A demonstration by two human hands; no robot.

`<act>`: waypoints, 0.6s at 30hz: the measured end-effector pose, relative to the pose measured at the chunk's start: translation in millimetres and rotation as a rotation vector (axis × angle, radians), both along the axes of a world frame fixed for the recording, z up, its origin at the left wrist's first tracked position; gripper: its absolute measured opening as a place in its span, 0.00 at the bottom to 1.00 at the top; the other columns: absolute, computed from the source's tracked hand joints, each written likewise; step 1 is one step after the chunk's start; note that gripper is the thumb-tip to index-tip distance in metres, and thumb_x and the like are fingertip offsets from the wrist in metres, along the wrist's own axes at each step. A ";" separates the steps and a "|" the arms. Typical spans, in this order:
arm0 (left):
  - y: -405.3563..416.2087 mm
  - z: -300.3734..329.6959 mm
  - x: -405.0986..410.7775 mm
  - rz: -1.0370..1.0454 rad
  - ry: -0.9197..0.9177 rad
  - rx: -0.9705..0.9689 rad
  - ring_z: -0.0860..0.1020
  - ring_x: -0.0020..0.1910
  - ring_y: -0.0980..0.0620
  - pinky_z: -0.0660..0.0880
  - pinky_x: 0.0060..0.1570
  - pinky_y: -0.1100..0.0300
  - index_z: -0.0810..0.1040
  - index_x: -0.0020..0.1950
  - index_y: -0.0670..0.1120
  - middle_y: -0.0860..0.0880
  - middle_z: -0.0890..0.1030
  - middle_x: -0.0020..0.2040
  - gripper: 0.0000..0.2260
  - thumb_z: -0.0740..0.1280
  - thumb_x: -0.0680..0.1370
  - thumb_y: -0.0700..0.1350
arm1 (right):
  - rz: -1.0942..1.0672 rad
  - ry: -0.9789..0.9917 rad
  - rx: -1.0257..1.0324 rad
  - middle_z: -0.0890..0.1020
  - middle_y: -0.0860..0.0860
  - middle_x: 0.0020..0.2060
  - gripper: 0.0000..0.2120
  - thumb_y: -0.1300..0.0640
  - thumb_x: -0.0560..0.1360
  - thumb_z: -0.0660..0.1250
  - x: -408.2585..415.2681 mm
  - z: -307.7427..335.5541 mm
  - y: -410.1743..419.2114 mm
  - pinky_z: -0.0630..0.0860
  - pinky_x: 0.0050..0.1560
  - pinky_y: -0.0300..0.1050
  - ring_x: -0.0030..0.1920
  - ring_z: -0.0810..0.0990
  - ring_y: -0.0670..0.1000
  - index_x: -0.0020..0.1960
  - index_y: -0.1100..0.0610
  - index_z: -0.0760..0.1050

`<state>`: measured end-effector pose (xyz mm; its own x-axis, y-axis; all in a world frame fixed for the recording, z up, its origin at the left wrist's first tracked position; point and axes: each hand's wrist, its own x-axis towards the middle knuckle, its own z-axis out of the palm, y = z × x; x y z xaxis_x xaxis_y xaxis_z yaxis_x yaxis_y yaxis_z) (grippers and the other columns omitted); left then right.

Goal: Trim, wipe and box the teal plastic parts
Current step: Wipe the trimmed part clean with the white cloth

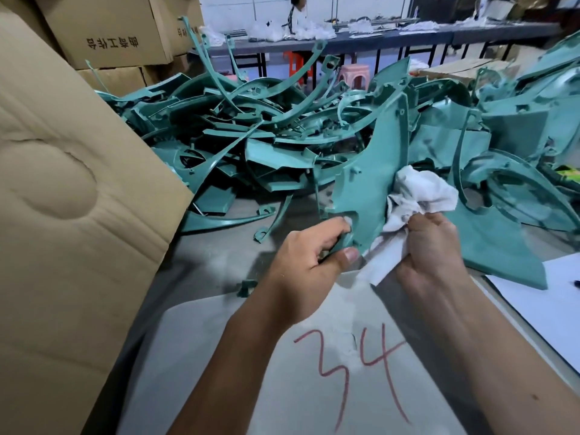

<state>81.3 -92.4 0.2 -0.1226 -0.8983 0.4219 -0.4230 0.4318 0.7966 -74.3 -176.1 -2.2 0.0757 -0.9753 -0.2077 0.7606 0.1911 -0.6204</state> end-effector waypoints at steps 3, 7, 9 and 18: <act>-2.3 -1.1 0.4 0.134 0.020 0.017 0.78 0.39 0.55 0.78 0.43 0.59 0.77 0.54 0.50 0.57 0.81 0.40 0.04 0.65 0.81 0.42 | 0.309 -0.026 -0.082 0.84 0.64 0.48 0.13 0.68 0.75 0.67 16.1 4.1 22.8 0.86 0.42 0.57 0.41 0.85 0.59 0.59 0.65 0.78; -3.2 1.6 5.9 0.191 0.190 0.061 0.82 0.50 0.43 0.81 0.52 0.42 0.80 0.60 0.46 0.47 0.85 0.51 0.12 0.63 0.80 0.35 | 0.512 0.060 -0.149 0.85 0.63 0.51 0.13 0.64 0.77 0.69 33.0 2.5 47.4 0.84 0.45 0.54 0.46 0.87 0.59 0.62 0.64 0.80; -2.6 -0.2 6.2 0.225 0.134 0.023 0.81 0.43 0.46 0.80 0.43 0.47 0.79 0.60 0.46 0.48 0.85 0.48 0.16 0.61 0.76 0.35 | 0.599 0.001 -0.136 0.85 0.62 0.50 0.10 0.61 0.75 0.72 35.9 3.1 53.5 0.84 0.47 0.54 0.48 0.87 0.59 0.56 0.61 0.83; -3.4 7.6 8.0 0.126 0.081 -0.057 0.75 0.40 0.37 0.75 0.39 0.39 0.78 0.52 0.42 0.44 0.80 0.41 0.09 0.61 0.75 0.37 | 0.529 0.049 -0.329 0.86 0.58 0.42 0.04 0.67 0.76 0.71 31.9 1.6 48.9 0.84 0.43 0.46 0.42 0.87 0.53 0.46 0.60 0.84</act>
<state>89.3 -95.8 7.8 0.0257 -0.8788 0.4766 -0.4119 0.4251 0.8060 -42.5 -127.2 -0.7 0.5641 -0.8216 0.0816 0.5841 0.3273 -0.7428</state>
